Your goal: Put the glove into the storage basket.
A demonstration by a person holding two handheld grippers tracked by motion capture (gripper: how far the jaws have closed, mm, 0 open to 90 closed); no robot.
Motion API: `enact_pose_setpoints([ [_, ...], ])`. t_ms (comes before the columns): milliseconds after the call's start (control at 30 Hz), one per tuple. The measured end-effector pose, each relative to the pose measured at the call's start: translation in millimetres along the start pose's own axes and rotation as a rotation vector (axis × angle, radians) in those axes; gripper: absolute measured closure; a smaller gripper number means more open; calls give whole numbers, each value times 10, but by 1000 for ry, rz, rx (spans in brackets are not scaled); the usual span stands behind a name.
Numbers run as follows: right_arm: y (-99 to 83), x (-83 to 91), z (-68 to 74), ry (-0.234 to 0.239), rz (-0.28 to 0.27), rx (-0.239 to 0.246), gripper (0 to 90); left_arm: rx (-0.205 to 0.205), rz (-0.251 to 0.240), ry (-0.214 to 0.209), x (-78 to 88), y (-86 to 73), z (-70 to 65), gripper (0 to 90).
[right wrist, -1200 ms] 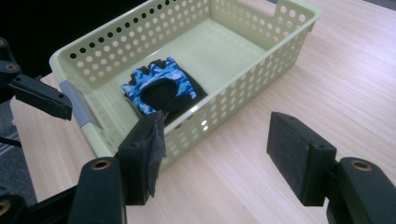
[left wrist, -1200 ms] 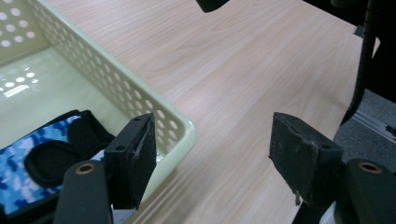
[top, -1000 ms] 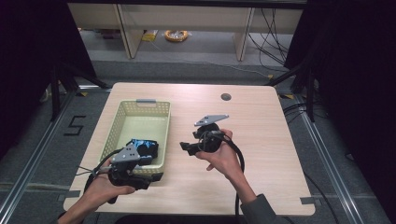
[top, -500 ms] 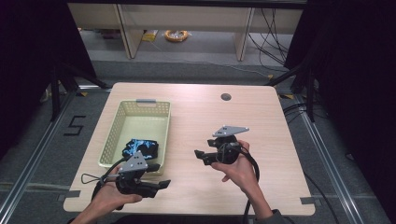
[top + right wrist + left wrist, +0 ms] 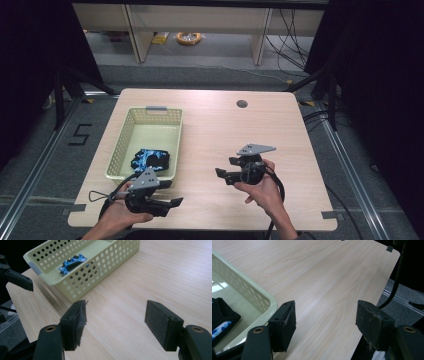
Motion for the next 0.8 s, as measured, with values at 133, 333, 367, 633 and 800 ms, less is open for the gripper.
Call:
enact_pose_setpoints([
  [133, -86, 23, -65, -6, 6, 0, 342, 2, 10, -11, -29, -28, -33, 319],
  [333, -192, 48, -92, -7, 12, -14, 319, -1, 6, -14, -48, -73, -41, 287],
  [367, -209, 50, -96, 2, 11, -15, 301, -2, 0, -23, -55, -85, -33, 274],
  [633, -325, 71, -130, 15, -4, 8, 167, 9, -18, -35, -100, -198, -61, 173],
  [800, -396, 119, -133, 23, -22, 1, 165, 2, -10, -47, -142, -280, -115, 160],
])
Point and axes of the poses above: each handheld gripper's, and its own axes: x roughly backward along the jaws, y roughly out of its top, z roughly to its left, the point moved 1 cm from there along -x, roughly forward along the jaws, and after that the axes turned 13 degrees about -x, right-handed, at the moved point
